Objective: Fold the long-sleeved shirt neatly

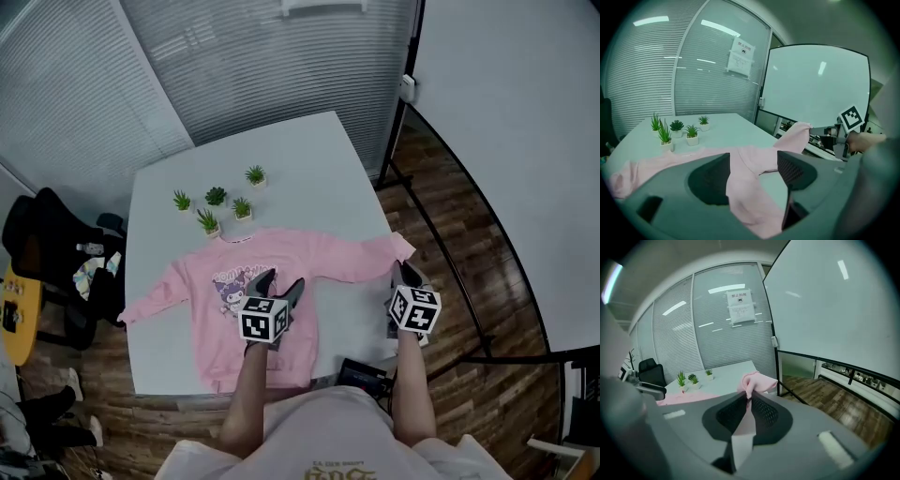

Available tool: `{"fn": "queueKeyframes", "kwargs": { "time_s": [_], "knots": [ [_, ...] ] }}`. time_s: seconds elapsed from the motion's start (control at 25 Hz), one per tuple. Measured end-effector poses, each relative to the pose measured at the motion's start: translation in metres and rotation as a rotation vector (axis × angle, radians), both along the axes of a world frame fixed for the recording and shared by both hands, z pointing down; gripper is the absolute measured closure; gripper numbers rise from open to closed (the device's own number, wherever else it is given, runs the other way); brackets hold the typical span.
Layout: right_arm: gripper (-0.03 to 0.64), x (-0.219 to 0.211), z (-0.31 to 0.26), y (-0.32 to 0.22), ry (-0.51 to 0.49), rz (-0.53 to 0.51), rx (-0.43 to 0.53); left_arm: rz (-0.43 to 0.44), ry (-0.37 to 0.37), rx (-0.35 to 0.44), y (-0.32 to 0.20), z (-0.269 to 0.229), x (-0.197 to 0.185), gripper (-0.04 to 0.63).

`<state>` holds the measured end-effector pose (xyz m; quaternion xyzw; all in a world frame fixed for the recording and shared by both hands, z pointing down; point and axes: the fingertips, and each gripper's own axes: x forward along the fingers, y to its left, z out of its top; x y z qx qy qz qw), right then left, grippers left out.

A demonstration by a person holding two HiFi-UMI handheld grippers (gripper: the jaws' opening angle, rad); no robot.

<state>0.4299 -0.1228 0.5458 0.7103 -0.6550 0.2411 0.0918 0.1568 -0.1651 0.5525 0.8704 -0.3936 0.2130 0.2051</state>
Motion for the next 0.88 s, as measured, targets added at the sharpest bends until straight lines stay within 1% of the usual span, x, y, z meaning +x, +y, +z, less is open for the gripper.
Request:
{"fn": "queueKeyframes", "kwargs": {
  "time_s": [0.2, 0.4, 0.88],
  "knots": [
    [0.572, -0.018, -0.012, -0.008, -0.014, -0.043, 0.039, -0.037, 0.008, 0.012, -0.002, -0.007, -0.015, 0.273],
    [0.572, -0.034, -0.027, -0.015, -0.025, -0.077, 0.09, -0.058, 0.036, 0.034, -0.001, -0.018, -0.024, 0.265],
    [0.572, -0.083, -0.049, -0.03, -0.073, -0.193, 0.158, -0.133, 0.035, 0.065, 0.0, -0.036, -0.056, 0.265]
  ]
}}
